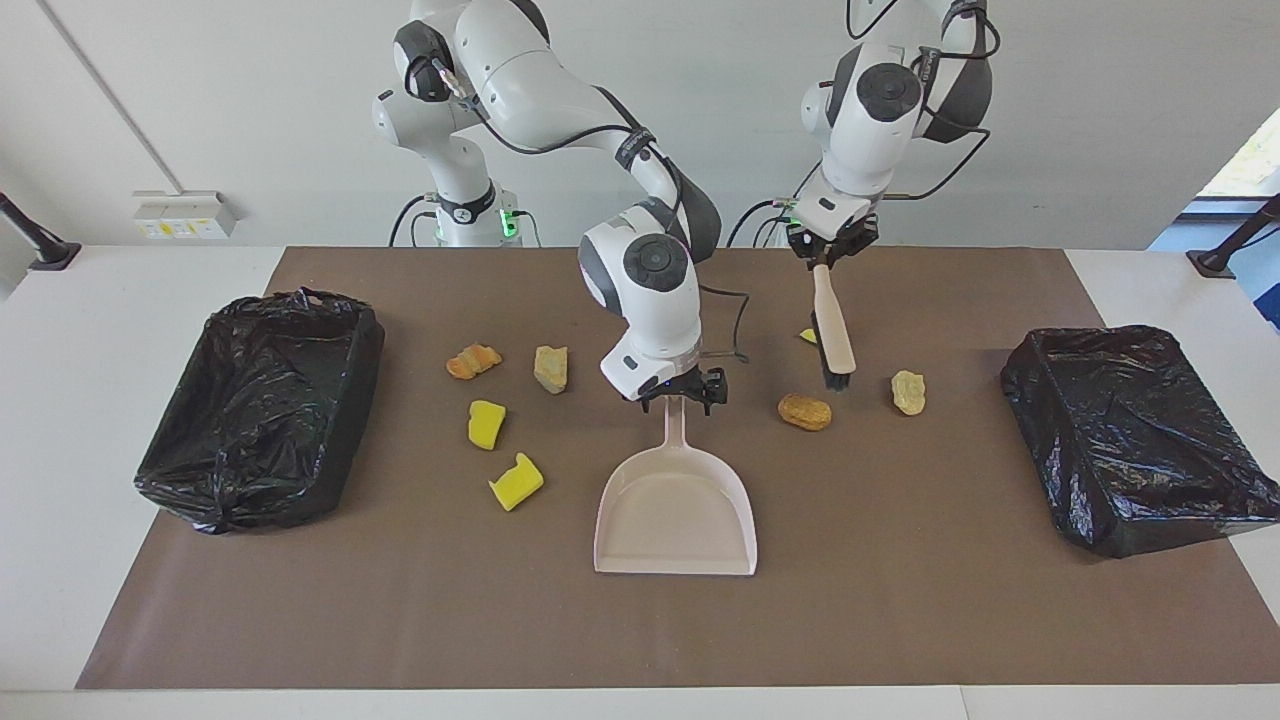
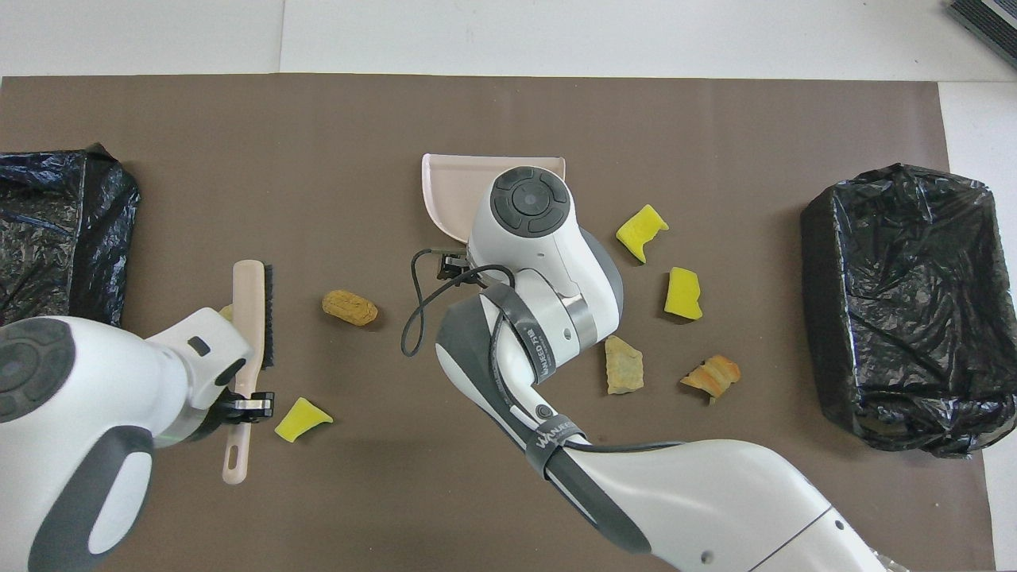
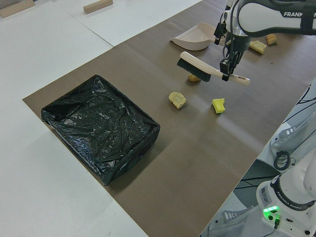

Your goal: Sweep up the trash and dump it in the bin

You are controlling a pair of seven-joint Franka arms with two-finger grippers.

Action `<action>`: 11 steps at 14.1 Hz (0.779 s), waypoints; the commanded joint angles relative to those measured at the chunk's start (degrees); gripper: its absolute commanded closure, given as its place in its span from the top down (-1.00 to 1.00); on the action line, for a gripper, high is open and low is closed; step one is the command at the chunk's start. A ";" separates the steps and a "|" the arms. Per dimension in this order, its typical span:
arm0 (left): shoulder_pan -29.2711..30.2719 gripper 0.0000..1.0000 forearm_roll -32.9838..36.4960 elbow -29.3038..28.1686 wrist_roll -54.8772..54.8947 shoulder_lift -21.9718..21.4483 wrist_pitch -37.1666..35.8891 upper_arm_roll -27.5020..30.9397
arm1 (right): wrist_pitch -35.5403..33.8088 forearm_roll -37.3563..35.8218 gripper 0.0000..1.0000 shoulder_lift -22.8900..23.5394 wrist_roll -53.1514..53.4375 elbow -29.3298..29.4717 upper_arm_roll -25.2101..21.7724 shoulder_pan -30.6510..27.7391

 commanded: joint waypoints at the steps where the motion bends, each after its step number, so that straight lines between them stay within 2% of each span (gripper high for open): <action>1: 0.17 -1.00 5.52 -1.21 7.03 1.31 4.66 7.18 | 0.05 -0.47 0.12 -1.30 -1.72 -1.44 0.10 -0.66; 2: 0.26 -1.00 7.56 -1.21 7.75 2.63 5.90 8.77 | -0.03 -0.38 -0.54 -1.30 -1.90 -1.44 0.10 -0.84; 3: 0.26 -1.00 8.19 -1.13 7.84 3.77 6.95 10.35 | -0.03 0.23 -1.00 -1.30 -1.55 -1.36 0.10 -0.92; 6: 1.22 -1.00 8.90 -3.22 6.97 6.50 9.76 10.98 | -0.65 1.37 -1.00 -1.13 -2.94 -1.18 0.45 -1.89; 8: 1.23 -1.00 8.90 -6.04 6.35 6.42 11.97 11.07 | -1.61 3.04 -1.00 -1.21 -8.72 -0.74 0.37 -2.68; 11: -0.17 -1.00 8.99 -6.92 -3.28 6.68 9.87 10.37 | -7.84 3.40 -1.00 -4.98 -19.17 -0.74 0.28 -4.70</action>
